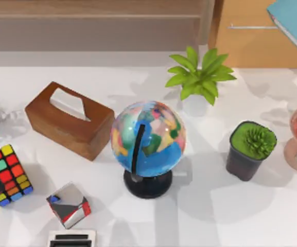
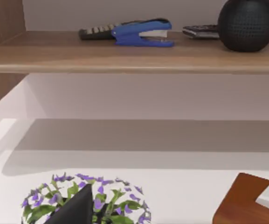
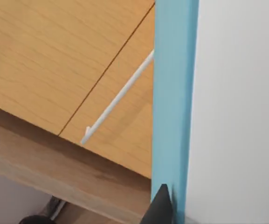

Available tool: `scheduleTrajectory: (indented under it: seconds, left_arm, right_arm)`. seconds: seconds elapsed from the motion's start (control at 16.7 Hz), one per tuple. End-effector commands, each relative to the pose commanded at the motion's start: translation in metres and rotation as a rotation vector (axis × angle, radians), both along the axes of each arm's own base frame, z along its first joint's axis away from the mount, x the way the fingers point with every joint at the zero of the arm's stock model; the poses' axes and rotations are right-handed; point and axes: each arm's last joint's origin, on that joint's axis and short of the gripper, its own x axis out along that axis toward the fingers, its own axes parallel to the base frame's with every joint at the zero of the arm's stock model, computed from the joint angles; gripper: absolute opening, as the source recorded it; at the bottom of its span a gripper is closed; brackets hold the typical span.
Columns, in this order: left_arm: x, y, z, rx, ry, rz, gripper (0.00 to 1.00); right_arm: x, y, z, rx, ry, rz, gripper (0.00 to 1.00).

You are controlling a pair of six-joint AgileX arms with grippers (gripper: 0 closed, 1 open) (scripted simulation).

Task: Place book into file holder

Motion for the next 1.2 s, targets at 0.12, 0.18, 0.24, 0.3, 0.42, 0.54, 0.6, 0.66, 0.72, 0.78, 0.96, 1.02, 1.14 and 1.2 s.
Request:
scheduleTrajectory:
  seconds: [0.12, 0.18, 0.24, 0.3, 0.42, 0.54, 0.6, 0.66, 0.72, 0.78, 0.96, 1.02, 1.14, 1.2]
  left_arm:
    - [0.0, 0.0, 0.0, 0.0, 0.0, 0.0, 1.0]
    - [0.0, 0.0, 0.0, 0.0, 0.0, 0.0, 1.0]
    - [0.0, 0.0, 0.0, 0.0, 0.0, 0.0, 1.0]
    - [0.0, 0.0, 0.0, 0.0, 0.0, 0.0, 1.0]
    - [0.0, 0.0, 0.0, 0.0, 0.0, 0.0, 1.0]
    - [0.0, 0.0, 0.0, 0.0, 0.0, 0.0, 1.0]
    - [0.0, 0.0, 0.0, 0.0, 0.0, 0.0, 1.0]
    - [0.0, 0.0, 0.0, 0.0, 0.0, 0.0, 1.0]
    - [0.0, 0.0, 0.0, 0.0, 0.0, 0.0, 1.0]
    - [0.0, 0.0, 0.0, 0.0, 0.0, 0.0, 1.0]
    - [0.0, 0.0, 0.0, 0.0, 0.0, 0.0, 1.0]
    - [0.0, 0.0, 0.0, 0.0, 0.0, 0.0, 1.0]
    - [0.0, 0.0, 0.0, 0.0, 0.0, 0.0, 1.0]
    - [0.0, 0.0, 0.0, 0.0, 0.0, 0.0, 1.0]
  right_arm:
    - [-0.001, -0.037, -0.01, 0.09, 0.034, -0.113, 0.0]
    - [-0.002, -0.055, -0.015, 0.136, 0.05, -0.168, 0.0]
    - [-0.003, -0.072, -0.021, 0.181, 0.066, -0.22, 0.0]
    - [-0.003, -0.089, -0.027, 0.228, 0.081, -0.271, 0.0]
    - [-0.002, -0.118, -0.042, 0.318, 0.115, -0.349, 0.0]
    - [0.004, -0.141, -0.058, 0.401, 0.148, -0.397, 0.0]
    - [0.008, -0.15, -0.066, 0.438, 0.161, -0.411, 0.0]
    - [0.015, -0.158, -0.072, 0.467, 0.167, -0.412, 0.0]
    - [0.022, -0.164, -0.078, 0.493, 0.171, -0.41, 0.0]
    - [0.031, -0.168, -0.082, 0.511, 0.17, -0.398, 0.0]
    - [0.055, -0.176, -0.094, 0.547, 0.167, -0.358, 0.0]
    - [0.061, -0.177, -0.098, 0.554, 0.168, -0.345, 0.0]
    - [0.068, -0.177, -0.102, 0.559, 0.169, -0.334, 0.0]
    - [0.068, -0.177, -0.102, 0.559, 0.169, -0.334, 0.0]
